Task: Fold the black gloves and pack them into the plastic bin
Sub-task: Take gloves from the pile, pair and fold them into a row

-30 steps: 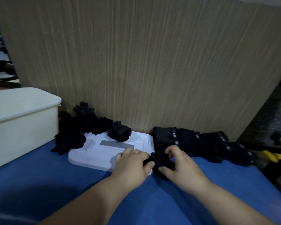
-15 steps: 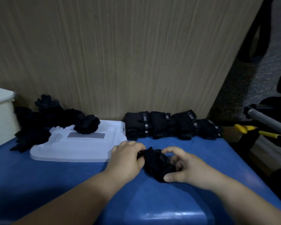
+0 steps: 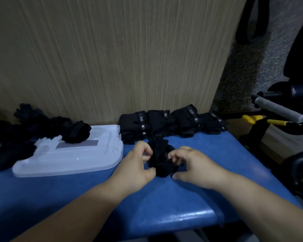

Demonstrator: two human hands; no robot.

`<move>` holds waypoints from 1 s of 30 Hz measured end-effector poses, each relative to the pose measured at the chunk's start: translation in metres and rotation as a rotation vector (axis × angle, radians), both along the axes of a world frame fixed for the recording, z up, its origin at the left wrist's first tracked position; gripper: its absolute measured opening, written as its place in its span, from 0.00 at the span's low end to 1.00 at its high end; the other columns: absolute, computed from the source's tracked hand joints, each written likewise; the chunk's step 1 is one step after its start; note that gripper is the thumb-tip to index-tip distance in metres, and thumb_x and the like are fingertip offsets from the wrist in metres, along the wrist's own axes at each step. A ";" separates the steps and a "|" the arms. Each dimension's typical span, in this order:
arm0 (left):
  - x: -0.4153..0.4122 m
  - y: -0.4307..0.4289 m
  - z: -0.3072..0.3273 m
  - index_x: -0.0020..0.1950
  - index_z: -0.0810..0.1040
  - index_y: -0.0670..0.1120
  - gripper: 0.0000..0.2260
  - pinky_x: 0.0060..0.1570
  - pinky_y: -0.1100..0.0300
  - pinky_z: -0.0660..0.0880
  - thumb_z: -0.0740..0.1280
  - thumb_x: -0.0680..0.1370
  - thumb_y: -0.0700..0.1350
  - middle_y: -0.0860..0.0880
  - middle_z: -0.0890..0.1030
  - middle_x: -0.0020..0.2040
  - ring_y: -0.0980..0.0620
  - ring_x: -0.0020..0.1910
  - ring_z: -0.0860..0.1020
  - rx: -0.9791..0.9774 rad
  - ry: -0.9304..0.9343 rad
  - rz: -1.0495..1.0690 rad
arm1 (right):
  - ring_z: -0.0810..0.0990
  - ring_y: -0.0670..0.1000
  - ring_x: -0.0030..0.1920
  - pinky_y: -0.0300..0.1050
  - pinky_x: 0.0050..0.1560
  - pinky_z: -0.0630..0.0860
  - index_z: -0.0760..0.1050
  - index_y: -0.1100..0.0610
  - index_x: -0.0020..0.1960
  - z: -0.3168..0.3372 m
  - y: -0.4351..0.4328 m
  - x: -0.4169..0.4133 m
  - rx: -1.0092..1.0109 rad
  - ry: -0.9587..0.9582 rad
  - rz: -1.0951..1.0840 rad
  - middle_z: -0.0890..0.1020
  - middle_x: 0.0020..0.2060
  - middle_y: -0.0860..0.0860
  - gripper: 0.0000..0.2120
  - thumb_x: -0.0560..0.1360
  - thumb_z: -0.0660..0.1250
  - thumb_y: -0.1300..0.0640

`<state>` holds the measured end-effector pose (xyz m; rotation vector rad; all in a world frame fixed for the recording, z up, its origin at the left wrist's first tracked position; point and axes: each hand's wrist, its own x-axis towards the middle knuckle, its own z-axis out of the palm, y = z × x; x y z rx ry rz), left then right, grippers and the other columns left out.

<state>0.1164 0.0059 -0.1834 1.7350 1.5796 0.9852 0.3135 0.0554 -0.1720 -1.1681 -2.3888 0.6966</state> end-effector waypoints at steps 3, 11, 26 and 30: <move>0.001 0.002 -0.003 0.44 0.69 0.59 0.17 0.59 0.57 0.75 0.75 0.64 0.48 0.55 0.73 0.52 0.60 0.52 0.77 0.042 0.055 -0.037 | 0.75 0.42 0.44 0.33 0.51 0.71 0.77 0.50 0.55 -0.005 0.001 -0.002 0.090 0.034 -0.034 0.72 0.45 0.44 0.19 0.67 0.76 0.59; 0.001 0.004 -0.001 0.43 0.78 0.52 0.10 0.50 0.71 0.71 0.78 0.68 0.45 0.57 0.72 0.48 0.61 0.45 0.75 0.181 0.038 0.011 | 0.77 0.43 0.41 0.33 0.43 0.73 0.72 0.45 0.46 -0.008 -0.003 -0.011 0.086 0.358 -0.149 0.73 0.44 0.46 0.17 0.68 0.75 0.62; -0.006 -0.001 0.015 0.40 0.76 0.45 0.07 0.43 0.61 0.72 0.70 0.75 0.36 0.50 0.79 0.37 0.54 0.40 0.76 0.034 -0.462 -0.043 | 0.80 0.44 0.46 0.39 0.51 0.77 0.75 0.54 0.52 0.002 -0.008 -0.015 -0.339 0.718 -0.062 0.79 0.47 0.48 0.14 0.73 0.69 0.70; -0.006 -0.001 0.015 0.40 0.76 0.45 0.07 0.43 0.64 0.73 0.70 0.75 0.36 0.49 0.79 0.38 0.56 0.40 0.76 0.060 -0.478 -0.003 | 0.80 0.44 0.43 0.37 0.48 0.77 0.74 0.59 0.51 0.004 -0.009 -0.018 -0.313 0.760 -0.051 0.80 0.42 0.50 0.15 0.69 0.71 0.73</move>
